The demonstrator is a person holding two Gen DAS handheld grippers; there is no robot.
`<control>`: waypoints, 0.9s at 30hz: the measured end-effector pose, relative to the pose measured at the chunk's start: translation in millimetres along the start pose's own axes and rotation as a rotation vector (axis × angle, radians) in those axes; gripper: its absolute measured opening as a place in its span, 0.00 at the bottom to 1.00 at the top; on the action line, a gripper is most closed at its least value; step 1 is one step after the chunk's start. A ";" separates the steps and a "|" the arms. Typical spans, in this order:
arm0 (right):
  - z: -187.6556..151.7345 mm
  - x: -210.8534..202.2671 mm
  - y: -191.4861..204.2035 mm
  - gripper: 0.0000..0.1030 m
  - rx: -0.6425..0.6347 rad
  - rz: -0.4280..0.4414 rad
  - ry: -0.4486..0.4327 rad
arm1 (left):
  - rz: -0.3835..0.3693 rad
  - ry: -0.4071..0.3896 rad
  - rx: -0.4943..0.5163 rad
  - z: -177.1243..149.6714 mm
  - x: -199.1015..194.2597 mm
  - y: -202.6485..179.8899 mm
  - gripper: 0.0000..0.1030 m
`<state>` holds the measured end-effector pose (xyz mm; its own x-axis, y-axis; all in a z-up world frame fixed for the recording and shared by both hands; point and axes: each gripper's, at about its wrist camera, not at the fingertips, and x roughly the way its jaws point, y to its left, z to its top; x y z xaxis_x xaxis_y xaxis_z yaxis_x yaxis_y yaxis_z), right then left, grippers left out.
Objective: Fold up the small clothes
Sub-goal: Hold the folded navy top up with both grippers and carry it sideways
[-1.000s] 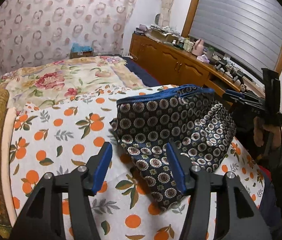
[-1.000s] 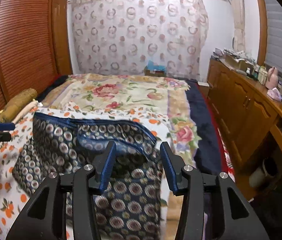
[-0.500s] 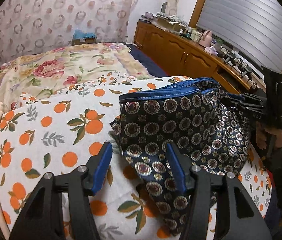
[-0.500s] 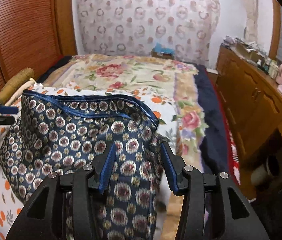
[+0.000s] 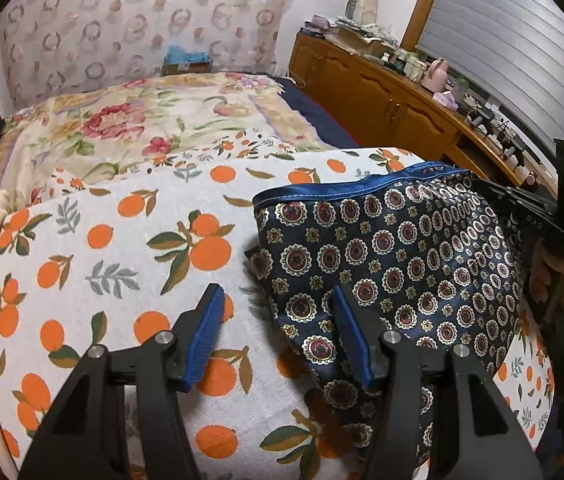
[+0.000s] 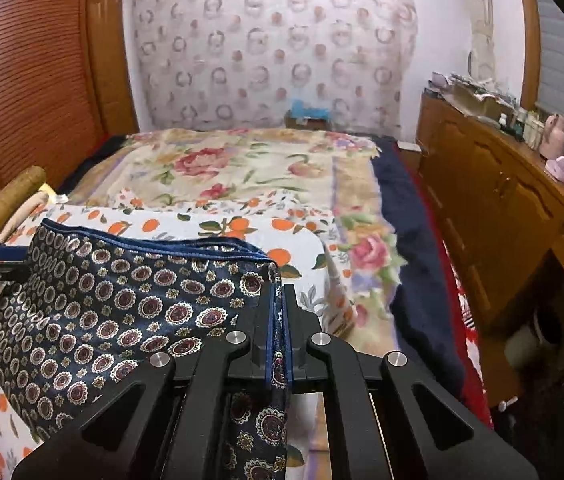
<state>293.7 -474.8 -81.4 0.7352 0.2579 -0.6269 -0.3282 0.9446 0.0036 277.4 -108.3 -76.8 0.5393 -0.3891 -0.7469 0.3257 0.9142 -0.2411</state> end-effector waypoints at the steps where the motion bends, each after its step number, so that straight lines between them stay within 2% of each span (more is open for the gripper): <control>1: -0.4 -0.1 0.7 0.01 -0.004 -0.001 0.003 | -0.002 0.002 -0.003 0.0 1.2 -0.3 0.54; 8: -2.7 2.0 3.1 0.02 -0.016 -0.013 0.013 | -0.039 0.018 0.004 -1.8 7.3 -8.1 0.53; 10: -3.6 4.1 5.9 0.02 -0.025 -0.019 0.017 | -0.059 0.025 0.009 -3.3 7.1 -11.1 0.39; 12: -4.6 4.8 7.3 0.02 -0.030 -0.020 0.020 | -0.063 0.030 0.013 -4.6 7.1 -13.7 0.31; 14: -4.7 4.0 7.1 0.03 -0.026 -0.016 0.021 | -0.056 0.036 0.026 -4.9 6.8 -15.7 0.09; 16: -3.4 4.3 6.7 0.07 -0.029 -0.026 0.024 | -0.065 0.030 0.028 -4.9 3.8 -16.7 0.03; 19: 0.0 2.9 8.5 0.15 -0.032 -0.028 0.021 | -0.058 -0.018 0.043 -5.0 -10.8 -20.7 0.02; 21: 1.2 0.1 9.7 0.29 -0.038 -0.025 0.018 | -0.062 -0.048 0.039 -3.4 -22.2 -18.0 0.02; 23: 2.9 -5.2 14.3 0.37 -0.049 -0.032 0.011 | -0.053 -0.073 0.038 -2.3 -35.0 -14.8 0.02; 27: 5.8 -13.2 23.2 0.44 -0.059 -0.029 0.001 | -0.029 -0.117 0.016 -2.2 -55.8 2.4 0.02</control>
<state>279.8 -455.0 -68.5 0.7443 0.2307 -0.6267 -0.3412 0.9381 -0.0599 246.4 -84.1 -37.1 0.6161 -0.4266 -0.6621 0.3542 0.9009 -0.2508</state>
